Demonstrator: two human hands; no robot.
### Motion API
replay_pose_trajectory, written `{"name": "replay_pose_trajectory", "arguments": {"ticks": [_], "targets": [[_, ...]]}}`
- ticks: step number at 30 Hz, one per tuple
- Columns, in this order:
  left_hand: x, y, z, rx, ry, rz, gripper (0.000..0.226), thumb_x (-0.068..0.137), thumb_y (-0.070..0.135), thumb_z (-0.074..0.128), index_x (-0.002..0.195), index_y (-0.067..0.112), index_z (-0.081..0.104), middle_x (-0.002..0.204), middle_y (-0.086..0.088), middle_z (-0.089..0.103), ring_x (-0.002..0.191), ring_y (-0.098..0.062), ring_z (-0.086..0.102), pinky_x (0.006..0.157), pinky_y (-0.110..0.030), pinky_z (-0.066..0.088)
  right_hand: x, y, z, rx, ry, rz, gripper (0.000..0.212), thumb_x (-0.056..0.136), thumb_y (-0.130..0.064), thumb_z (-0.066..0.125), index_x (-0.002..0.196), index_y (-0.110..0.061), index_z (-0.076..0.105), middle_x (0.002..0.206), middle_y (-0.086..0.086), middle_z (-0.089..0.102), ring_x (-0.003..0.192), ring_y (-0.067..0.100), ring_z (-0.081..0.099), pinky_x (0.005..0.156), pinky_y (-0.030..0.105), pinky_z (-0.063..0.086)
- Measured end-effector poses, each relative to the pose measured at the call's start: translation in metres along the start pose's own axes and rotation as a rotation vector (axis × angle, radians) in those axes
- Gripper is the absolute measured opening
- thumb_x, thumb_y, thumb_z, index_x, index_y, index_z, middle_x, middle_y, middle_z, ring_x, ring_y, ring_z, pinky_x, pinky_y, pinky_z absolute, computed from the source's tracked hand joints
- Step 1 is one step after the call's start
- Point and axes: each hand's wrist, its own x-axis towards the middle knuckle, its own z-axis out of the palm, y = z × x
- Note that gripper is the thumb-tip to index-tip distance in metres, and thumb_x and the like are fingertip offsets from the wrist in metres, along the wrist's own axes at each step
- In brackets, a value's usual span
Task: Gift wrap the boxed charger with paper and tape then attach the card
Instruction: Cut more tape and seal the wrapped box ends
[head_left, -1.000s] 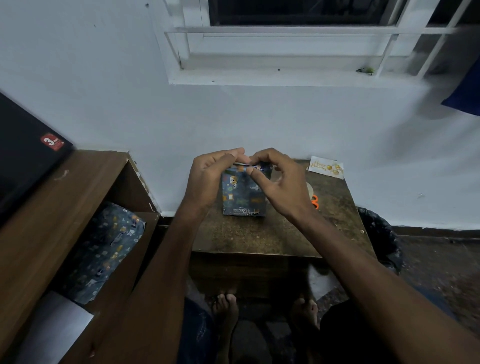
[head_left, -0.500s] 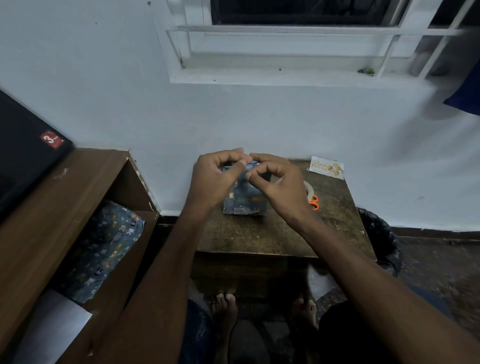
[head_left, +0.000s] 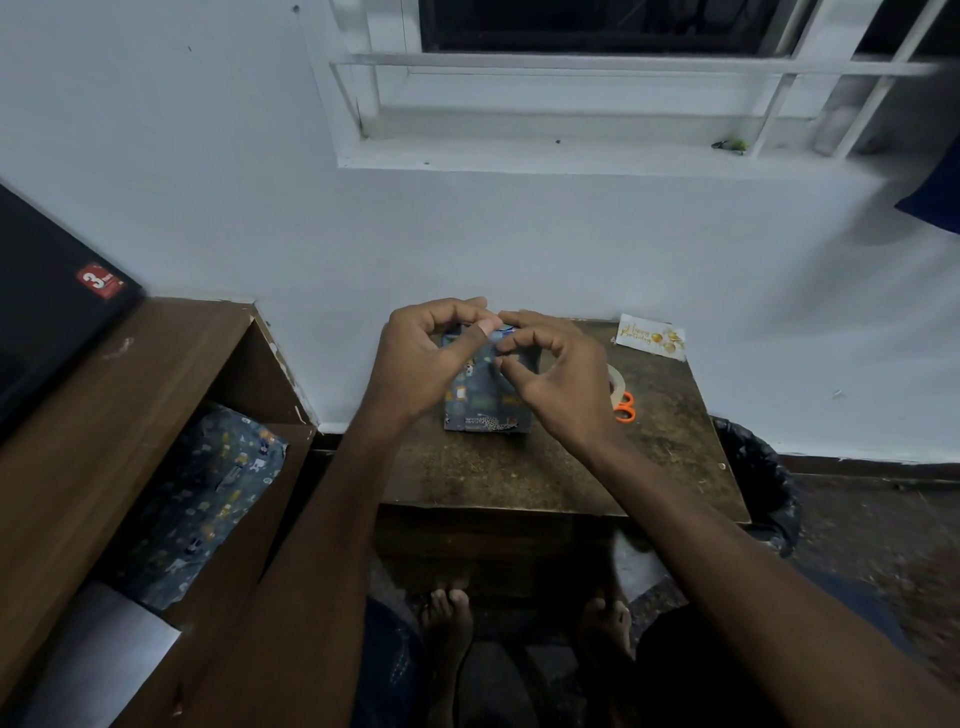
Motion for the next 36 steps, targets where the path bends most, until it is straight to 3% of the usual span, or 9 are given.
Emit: {"name": "replay_pose_trajectory", "arguments": {"ticks": [3,7,11,15,20,29,36], "targets": [[0.001,-0.001,-0.002,-0.023,-0.013,-0.032,0.007,0.094,0.023,0.076,0.095,0.018,0.081,0.11,-0.001,0.082,0.113,-0.015,0.075,0.103,-0.045,0.059,0.001,0.001,-0.001,0.026,0.028,-0.042,0.019,0.081,-0.006,0.082,0.09,-0.015,0.068,0.107,-0.008,0.076,0.111,0.007,0.068,0.092,0.042,0.055],[0.003,0.0,-0.002,-0.074,-0.01,-0.087,0.007,0.093,0.015,0.079,0.095,0.01,0.082,0.109,-0.005,0.082,0.112,-0.015,0.076,0.101,-0.037,0.058,0.003,0.002,-0.003,-0.001,-0.006,-0.073,0.045,0.082,-0.002,0.081,0.123,-0.016,0.07,0.114,-0.007,0.074,0.111,0.008,0.067,0.097,0.039,0.055],[0.005,0.001,-0.003,-0.07,0.003,-0.118,0.004,0.094,0.009,0.079,0.094,0.01,0.083,0.106,-0.006,0.082,0.109,-0.015,0.077,0.102,-0.038,0.06,0.004,0.009,-0.001,-0.159,0.004,-0.208,0.037,0.082,-0.002,0.079,0.115,-0.018,0.079,0.116,-0.005,0.074,0.111,0.015,0.067,0.094,0.041,0.055],[0.009,0.0,-0.004,-0.016,0.029,-0.135,0.009,0.094,0.014,0.08,0.1,0.009,0.085,0.103,0.0,0.083,0.101,-0.017,0.079,0.097,-0.045,0.063,0.005,0.012,-0.002,-0.149,0.011,-0.201,0.031,0.083,-0.005,0.08,0.112,-0.017,0.082,0.115,-0.005,0.075,0.109,0.014,0.069,0.091,0.043,0.058],[0.01,0.003,-0.002,0.111,0.03,-0.079,0.011,0.094,0.016,0.081,0.102,0.01,0.085,0.105,0.0,0.082,0.098,-0.01,0.079,0.094,-0.043,0.064,0.007,0.008,-0.005,-0.099,-0.01,-0.198,0.025,0.088,-0.016,0.079,0.113,-0.017,0.082,0.114,-0.006,0.075,0.108,0.012,0.069,0.09,0.04,0.057],[0.014,0.01,0.01,0.276,0.066,-0.02,0.006,0.092,0.021,0.082,0.096,0.02,0.086,0.095,0.013,0.081,0.087,-0.001,0.077,0.088,-0.038,0.065,0.007,0.007,-0.006,-0.083,-0.004,-0.195,0.03,0.084,-0.002,0.072,0.109,-0.016,0.082,0.111,-0.006,0.075,0.105,0.011,0.069,0.088,0.039,0.058],[0.013,0.01,0.009,0.307,0.079,-0.032,0.009,0.093,0.023,0.082,0.1,0.018,0.086,0.098,0.012,0.081,0.089,0.002,0.076,0.089,-0.037,0.064,0.004,0.004,-0.003,0.0,0.057,-0.163,0.018,0.09,-0.007,0.071,0.101,-0.013,0.083,0.104,-0.004,0.078,0.099,0.01,0.072,0.083,0.041,0.059]]}}
